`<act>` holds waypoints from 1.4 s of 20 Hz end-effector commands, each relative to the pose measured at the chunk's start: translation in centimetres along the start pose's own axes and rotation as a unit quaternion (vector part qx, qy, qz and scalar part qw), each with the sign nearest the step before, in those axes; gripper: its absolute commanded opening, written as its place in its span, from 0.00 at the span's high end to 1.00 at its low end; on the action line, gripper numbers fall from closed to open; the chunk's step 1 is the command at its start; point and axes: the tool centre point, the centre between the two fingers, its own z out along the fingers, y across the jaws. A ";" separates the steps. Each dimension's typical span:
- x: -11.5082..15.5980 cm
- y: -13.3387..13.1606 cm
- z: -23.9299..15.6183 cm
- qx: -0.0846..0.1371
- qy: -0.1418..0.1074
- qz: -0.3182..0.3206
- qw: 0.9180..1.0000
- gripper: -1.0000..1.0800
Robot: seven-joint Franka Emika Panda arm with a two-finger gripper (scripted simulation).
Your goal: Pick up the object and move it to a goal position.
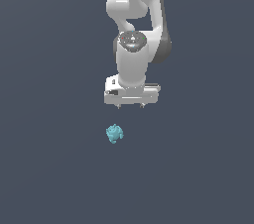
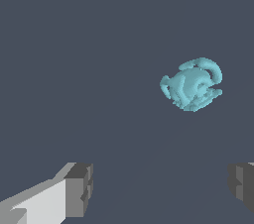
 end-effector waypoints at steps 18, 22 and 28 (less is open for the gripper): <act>-0.3 0.7 -0.5 -0.008 -0.003 -0.012 1.000 0.04; 0.0 1.0 -0.2 -0.008 -0.003 -0.024 1.000 0.04; 0.9 1.7 0.6 -0.009 -0.002 -0.058 0.998 0.04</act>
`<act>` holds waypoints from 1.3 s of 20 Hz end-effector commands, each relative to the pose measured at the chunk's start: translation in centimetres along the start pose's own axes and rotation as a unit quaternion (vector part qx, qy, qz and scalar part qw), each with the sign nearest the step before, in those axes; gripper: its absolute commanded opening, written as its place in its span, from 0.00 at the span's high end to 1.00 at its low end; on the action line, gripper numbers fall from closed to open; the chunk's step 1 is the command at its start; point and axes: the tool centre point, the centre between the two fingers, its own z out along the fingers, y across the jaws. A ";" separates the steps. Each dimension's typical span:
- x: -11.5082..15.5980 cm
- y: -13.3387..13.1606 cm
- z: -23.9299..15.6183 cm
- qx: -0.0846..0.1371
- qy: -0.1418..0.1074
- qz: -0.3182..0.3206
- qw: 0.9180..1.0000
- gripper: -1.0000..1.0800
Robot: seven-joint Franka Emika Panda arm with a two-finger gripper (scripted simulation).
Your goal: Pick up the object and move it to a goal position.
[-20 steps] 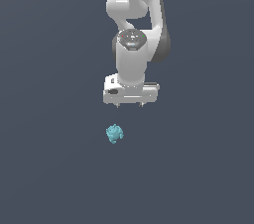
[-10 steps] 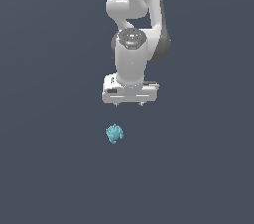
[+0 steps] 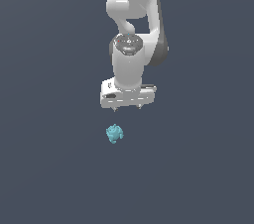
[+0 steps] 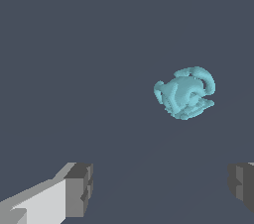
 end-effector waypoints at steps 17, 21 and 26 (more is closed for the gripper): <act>3.9 4.8 5.0 0.001 0.005 -0.183 0.983 0.04; 4.4 5.6 5.9 0.002 0.007 -0.213 0.977 0.04; 4.8 6.3 6.6 0.003 0.008 -0.237 0.972 0.04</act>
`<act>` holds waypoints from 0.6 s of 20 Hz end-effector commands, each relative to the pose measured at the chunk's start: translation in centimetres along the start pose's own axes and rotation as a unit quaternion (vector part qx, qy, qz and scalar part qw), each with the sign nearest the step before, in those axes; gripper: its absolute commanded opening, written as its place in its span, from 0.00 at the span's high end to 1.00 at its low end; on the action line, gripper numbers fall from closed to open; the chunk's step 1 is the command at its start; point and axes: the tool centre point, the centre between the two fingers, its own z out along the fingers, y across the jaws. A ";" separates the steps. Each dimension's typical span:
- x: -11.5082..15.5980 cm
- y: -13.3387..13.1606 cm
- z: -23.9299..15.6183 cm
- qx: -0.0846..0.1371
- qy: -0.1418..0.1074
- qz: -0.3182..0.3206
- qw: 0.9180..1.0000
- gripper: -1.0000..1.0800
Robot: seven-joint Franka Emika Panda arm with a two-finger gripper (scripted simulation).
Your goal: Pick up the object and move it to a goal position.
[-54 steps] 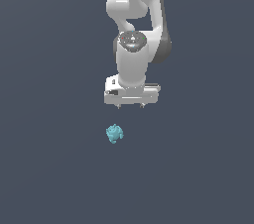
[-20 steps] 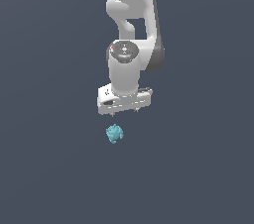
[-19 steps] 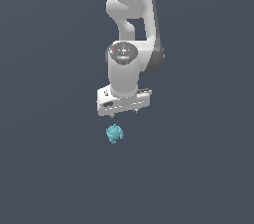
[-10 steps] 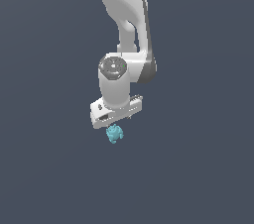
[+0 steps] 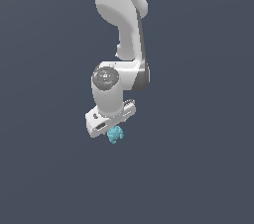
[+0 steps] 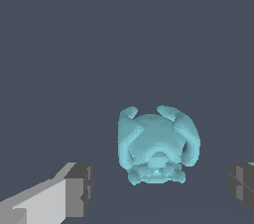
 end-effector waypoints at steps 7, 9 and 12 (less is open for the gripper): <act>0.0 0.5 0.5 0.000 0.001 -0.016 1.000 0.04; 0.0 0.5 0.6 0.000 0.001 -0.016 1.000 0.04; 0.0 0.5 1.5 0.000 0.001 -0.016 1.000 0.04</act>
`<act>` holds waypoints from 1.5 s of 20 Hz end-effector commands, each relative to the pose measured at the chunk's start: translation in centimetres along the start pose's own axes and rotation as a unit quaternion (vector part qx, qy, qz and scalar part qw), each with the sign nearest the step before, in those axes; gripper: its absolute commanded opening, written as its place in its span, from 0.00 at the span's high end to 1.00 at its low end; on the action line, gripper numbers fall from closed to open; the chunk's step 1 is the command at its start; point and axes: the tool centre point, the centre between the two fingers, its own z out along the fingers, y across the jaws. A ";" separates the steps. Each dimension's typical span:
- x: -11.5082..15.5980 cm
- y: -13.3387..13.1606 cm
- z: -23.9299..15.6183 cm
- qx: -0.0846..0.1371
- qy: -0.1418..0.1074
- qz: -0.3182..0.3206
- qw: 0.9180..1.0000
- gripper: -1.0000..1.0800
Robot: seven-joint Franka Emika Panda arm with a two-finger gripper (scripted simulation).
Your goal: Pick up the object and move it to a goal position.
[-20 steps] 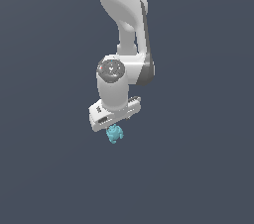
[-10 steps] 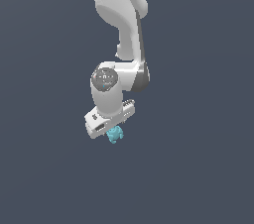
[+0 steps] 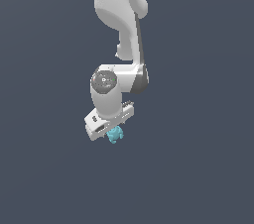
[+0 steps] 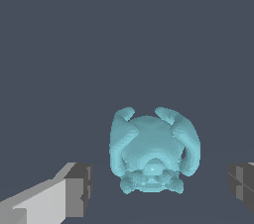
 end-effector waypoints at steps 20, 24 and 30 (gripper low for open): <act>0.0 0.0 4.5 0.000 0.000 -0.002 1.000 1.00; 0.0 0.0 4.5 0.000 0.000 -0.002 1.000 1.00; -0.8 0.2 4.4 0.000 0.000 -0.002 1.000 1.00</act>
